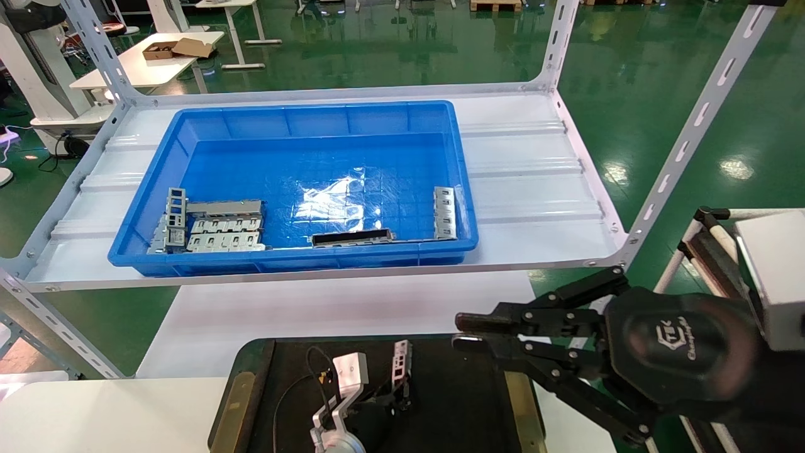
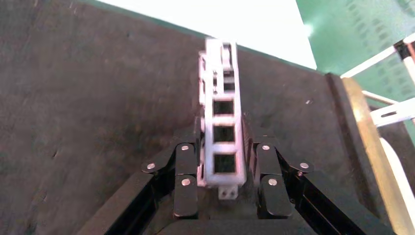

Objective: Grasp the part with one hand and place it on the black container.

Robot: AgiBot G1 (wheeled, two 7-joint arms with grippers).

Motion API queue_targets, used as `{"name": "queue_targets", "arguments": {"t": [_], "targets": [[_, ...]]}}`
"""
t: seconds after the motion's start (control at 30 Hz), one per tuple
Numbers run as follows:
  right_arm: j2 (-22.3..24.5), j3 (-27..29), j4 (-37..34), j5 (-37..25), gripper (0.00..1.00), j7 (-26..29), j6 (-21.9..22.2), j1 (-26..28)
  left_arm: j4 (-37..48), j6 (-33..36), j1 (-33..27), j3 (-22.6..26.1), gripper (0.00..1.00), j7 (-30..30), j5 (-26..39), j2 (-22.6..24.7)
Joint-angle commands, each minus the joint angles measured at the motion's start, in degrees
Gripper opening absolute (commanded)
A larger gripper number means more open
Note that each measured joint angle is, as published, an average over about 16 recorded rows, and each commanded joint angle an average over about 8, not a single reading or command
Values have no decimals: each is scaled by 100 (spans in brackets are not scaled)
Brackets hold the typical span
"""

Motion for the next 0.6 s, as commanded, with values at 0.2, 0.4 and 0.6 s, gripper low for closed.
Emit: {"name": "queue_targets", "arguments": {"t": [0.2,0.4,0.6], "targets": [[0,-1,0,1,100,0,0,0,-232,-79,-60,76,100,95,-161,-84],[1,-1,0,1,100,-1,1,0,-442,8,-1,-45,100,1,207,-231],[1,-2,0,1,100,-1,1,1,-775,219,89,-173,100,-42,797,-585]]}}
